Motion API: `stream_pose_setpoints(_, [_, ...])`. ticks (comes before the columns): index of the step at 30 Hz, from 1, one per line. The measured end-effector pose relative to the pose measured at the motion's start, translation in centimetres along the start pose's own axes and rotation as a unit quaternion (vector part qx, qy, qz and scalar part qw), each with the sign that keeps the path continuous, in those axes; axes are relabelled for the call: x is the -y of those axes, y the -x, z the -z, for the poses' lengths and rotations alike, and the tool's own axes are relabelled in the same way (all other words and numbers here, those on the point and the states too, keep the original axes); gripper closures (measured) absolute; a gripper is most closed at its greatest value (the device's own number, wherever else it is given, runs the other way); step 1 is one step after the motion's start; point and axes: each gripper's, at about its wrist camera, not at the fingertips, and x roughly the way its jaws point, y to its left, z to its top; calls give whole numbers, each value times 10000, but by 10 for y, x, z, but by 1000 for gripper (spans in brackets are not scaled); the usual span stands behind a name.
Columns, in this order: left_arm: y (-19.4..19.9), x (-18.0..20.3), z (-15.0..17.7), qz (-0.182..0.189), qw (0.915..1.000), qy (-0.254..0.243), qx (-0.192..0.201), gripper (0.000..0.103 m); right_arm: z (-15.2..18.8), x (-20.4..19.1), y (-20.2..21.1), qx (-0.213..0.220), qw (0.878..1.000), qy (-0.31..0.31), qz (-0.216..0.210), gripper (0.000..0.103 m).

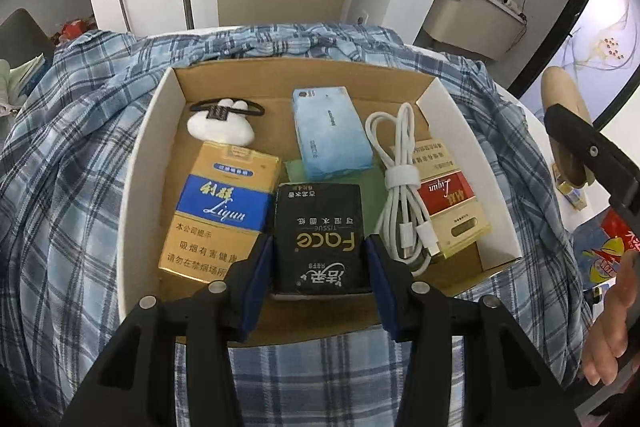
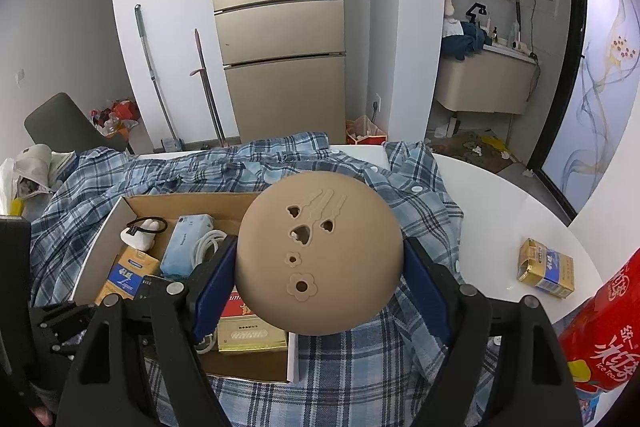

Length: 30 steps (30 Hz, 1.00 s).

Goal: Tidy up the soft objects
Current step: 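Lower the tissue pack into the box and open the left tool, then lower the plush cookie into the box and open the right tool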

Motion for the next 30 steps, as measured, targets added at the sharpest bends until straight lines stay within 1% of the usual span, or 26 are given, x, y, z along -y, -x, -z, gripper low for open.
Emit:
stream_pose_setpoints(2, [2, 1, 0, 30, 9999, -89, 57, 52, 0, -2, 1, 17, 10000, 51, -14, 24])
stream_pose_setpoints(4, [7, 4, 1, 152, 9995, -200, 182, 31, 1, -4, 1, 31, 10000, 82, -31, 24])
stream_pose_setpoints(5, [11, 6, 1, 156, 9992, -235, 277, 29, 2, -4, 1, 33, 9999, 91, -34, 24])
stream_pose_setpoints(7, [21, 5, 3, 207, 9980, -258, 541, 29, 2, -5, 1, 29, 9999, 105, -68, 24])
stream_pose_setpoints(9, [31, 1, 3, 286, 9968, -216, 713, 28, 3, -5, 2, 38, 9999, 89, -86, 24])
stream_pose_setpoints(11, [44, -4, 3, 298, 9952, -171, 918, 25, 2, -5, 2, 40, 9999, 81, -129, 24])
stream_pose_setpoints(12, [53, -8, 3, 276, 9935, -159, 1094, 20, 2, -5, 2, 33, 9998, 75, -173, 24])
stream_pose_setpoints(13, [62, -10, 5, 244, 9914, -180, 1274, 17, 2, -6, 2, 22, 9997, 75, -218, 24])
stream_pose_setpoints(15, [76, -14, 7, 130, 9868, -247, 1594, 17, 3, -8, 2, -10, 9995, 103, -308, 24])
stream_pose_setpoints(16, [85, -16, 9, 59, 9833, -307, 1795, 17, 3, -10, 2, -36, 9992, 134, -377, 24])
stream_pose_setpoints(18, [95, -20, 12, 37, 9785, -356, 2032, 16, 5, -16, 1, -99, 9984, 183, -521, 24])
stream_pose_setpoints(19, [102, -23, 15, 51, 9743, -379, 2220, 16, 7, -18, 0, -132, 9979, 203, -596, 24])
stream_pose_setpoints(20, [105, -25, 15, 53, 9718, -391, 2324, 15, 8, -21, -1, -189, 9970, 223, -710, 24])
stream_pose_setpoints(23, [116, -30, 23, -3, 9602, -421, 2760, 8, 12, -28, -8, -383, 9937, 216, -1036, 24])
stream_pose_setpoints(24, [119, -31, 27, -21, 9562, -428, 2897, 3, 14, -31, -11, -465, 9921, 220, -1146, 24])
stream_pose_setpoints(25, [122, -32, 30, -32, 9513, -444, 3051, 0, 16, -34, -14, -526, 9909, 226, -1218, 24])
stream_pose_setpoints(27, [124, -32, 33, -52, 9477, -478, 3154, 0, 22, -39, -20, -628, 9890, 259, -1310, 24])
stream_pose_setpoints(30, [123, -35, 33, -18, 9492, -506, 3107, 0, 28, -48, -27, -751, 9876, 418, -1311, 24])
